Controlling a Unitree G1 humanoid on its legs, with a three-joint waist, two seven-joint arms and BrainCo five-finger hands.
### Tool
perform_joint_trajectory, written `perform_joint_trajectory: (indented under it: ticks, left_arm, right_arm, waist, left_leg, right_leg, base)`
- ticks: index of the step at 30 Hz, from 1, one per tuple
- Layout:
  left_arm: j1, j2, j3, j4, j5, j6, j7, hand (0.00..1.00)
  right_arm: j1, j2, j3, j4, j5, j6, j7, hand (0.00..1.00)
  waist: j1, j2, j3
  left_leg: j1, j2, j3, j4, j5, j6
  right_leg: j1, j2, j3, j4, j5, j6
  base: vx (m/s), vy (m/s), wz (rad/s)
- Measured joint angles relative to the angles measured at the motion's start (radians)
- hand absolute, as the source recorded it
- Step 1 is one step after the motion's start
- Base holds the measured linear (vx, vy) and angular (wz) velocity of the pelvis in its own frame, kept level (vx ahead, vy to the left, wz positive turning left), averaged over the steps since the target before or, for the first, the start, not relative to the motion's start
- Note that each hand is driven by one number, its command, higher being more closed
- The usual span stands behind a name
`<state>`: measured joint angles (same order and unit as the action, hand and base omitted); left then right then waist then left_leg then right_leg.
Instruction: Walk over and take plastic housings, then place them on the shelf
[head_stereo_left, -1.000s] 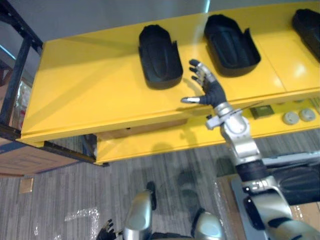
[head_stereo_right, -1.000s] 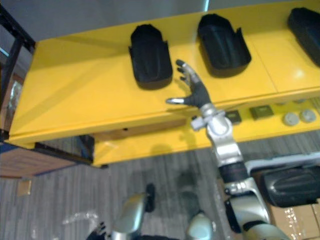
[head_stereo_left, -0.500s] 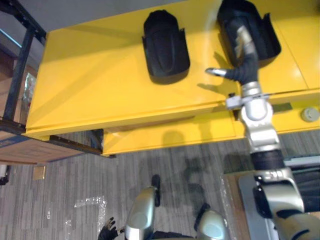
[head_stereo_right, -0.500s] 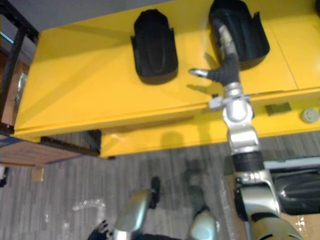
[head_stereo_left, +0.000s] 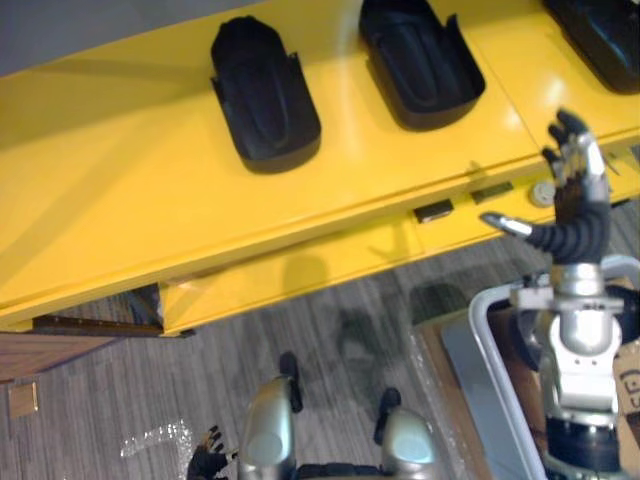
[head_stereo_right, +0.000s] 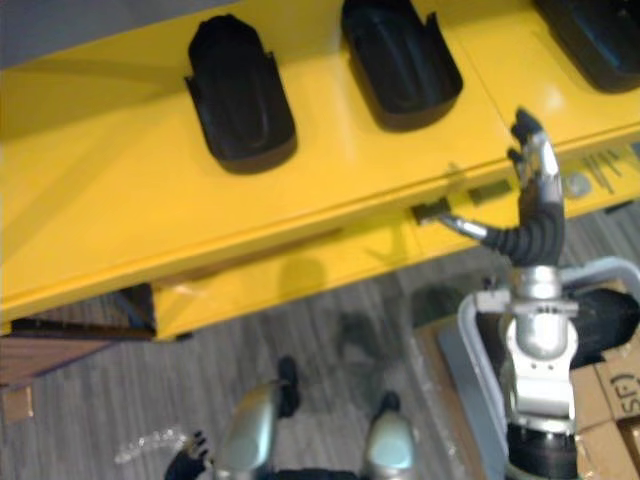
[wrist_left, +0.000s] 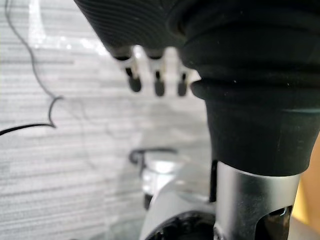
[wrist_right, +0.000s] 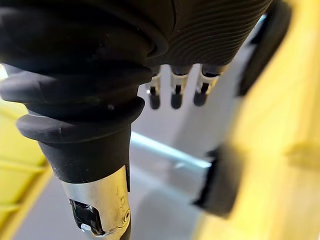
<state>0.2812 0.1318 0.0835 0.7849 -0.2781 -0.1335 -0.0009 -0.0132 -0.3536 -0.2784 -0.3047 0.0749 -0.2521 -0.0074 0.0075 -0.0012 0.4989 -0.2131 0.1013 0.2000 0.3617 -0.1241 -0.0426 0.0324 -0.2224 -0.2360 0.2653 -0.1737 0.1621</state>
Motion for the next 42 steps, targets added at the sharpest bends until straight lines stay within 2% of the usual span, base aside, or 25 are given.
perform_joint_trajectory:
  ticks: [5, 7, 11, 14, 19, 26, 30, 37, 42]
  left_arm:
    - [0.017, 0.005, 0.005, -0.017, 0.003, 0.002, 0.0, 0.0]
    - [0.028, 0.012, 0.005, -0.017, 0.012, 0.002, 0.0, 0.0]
    - [0.034, 0.019, 0.011, -0.011, 0.017, 0.004, 0.0, 0.0]
    - [0.035, 0.019, 0.009, 0.023, 0.023, 0.007, 0.007, 0.0]
    - [0.04, 0.015, -0.031, 0.03, 0.023, 0.011, 0.024, 0.0]
    - [0.038, 0.015, -0.064, 0.05, 0.022, 0.047, 0.028, 0.0]
    - [0.039, 0.008, -0.065, 0.065, 0.023, 0.061, 0.027, 0.0]
    - [0.021, -0.021, -0.064, 0.074, 0.022, 0.07, 0.018, 0.0]
    - [0.003, -0.025, -0.064, 0.082, 0.022, 0.067, 0.017, 0.0]
  right_arm:
    - [0.018, 0.008, 0.001, 0.072, 0.041, -0.005, 0.009, 0.0]
    - [0.014, 0.024, 0.008, 0.107, 0.074, -0.006, 0.013, 0.0]
    - [0.003, 0.039, 0.031, 0.156, 0.126, -0.008, 0.059, 0.0]
    - [-0.02, 0.042, 0.055, 0.197, 0.128, -0.01, 0.085, 0.0]
    - [-0.105, 0.042, 0.058, 0.272, 0.118, -0.011, 0.097, 0.0]
    - [-0.199, 0.037, 0.059, 0.308, 0.096, -0.011, 0.1, 0.0]
    - [-0.258, 0.022, 0.067, 0.384, 0.096, -0.003, 0.1, 0.0]
    - [-0.426, -0.081, 0.093, 0.489, 0.099, -0.003, 0.1, 0.0]
    - [-0.5, -0.091, 0.103, 0.527, 0.099, -0.003, 0.101, 0.0]
  waist:
    - [0.0, -0.022, -0.006]
    - [0.001, -0.04, -0.019]
    - [0.004, -0.062, -0.042]
    - [0.004, -0.061, -0.097]
    - [0.006, -0.058, -0.14]
    - [-0.006, -0.027, -0.173]
    - [-0.001, -0.018, -0.176]
    - [0.0, 0.044, -0.13]
    - [0.0, 0.06, -0.083]
  left_leg:
    - [-0.016, 0.012, 0.002, 0.045, -0.025, 0.005]
    - [-0.015, 0.012, 0.006, 0.054, -0.035, 0.007]
    - [0.018, 0.01, 0.024, 0.063, -0.05, 0.01]
    - [0.04, 0.009, 0.035, 0.049, -0.055, 0.011]
    - [0.072, 0.006, 0.053, 0.026, -0.053, 0.009]
    - [0.08, -0.022, 0.031, -0.049, 0.009, 0.012]
    - [0.093, -0.027, 0.023, -0.103, 0.054, 0.007]
    - [0.087, -0.036, 0.011, -0.106, 0.077, 0.012]
    - [0.067, -0.043, 0.0, -0.096, 0.089, 0.011]
  right_leg:
    - [0.002, 0.008, 0.01, -0.007, 0.0, -0.001]
    - [0.006, 0.008, 0.016, -0.011, 0.0, -0.001]
    - [0.034, 0.002, 0.033, -0.016, 0.005, -0.008]
    - [0.047, 0.002, 0.052, -0.03, 0.019, -0.008]
    - [0.075, 0.001, 0.063, -0.067, 0.034, -0.008]
    - [0.074, -0.008, 0.055, -0.087, 0.036, -0.004]
    - [0.072, -0.004, 0.04, -0.084, 0.036, -0.004]
    - [0.019, -0.022, 0.042, 0.02, -0.001, -0.006]
    - [-0.028, -0.039, 0.041, 0.099, -0.039, -0.007]
  base:
    - [0.01, 0.009, -0.04]
    - [0.05, 0.026, -0.03]
    - [0.05, 0.033, -0.05]
    - [0.03, 0.039, -0.1]
    - [-0.03, 0.022, -0.12]
    - [-0.06, -0.001, 0.08]
    - [-0.05, -0.044, 0.12]
    - [-0.07, -0.014, 0.03]
    - [-0.08, -0.021, 0.09]
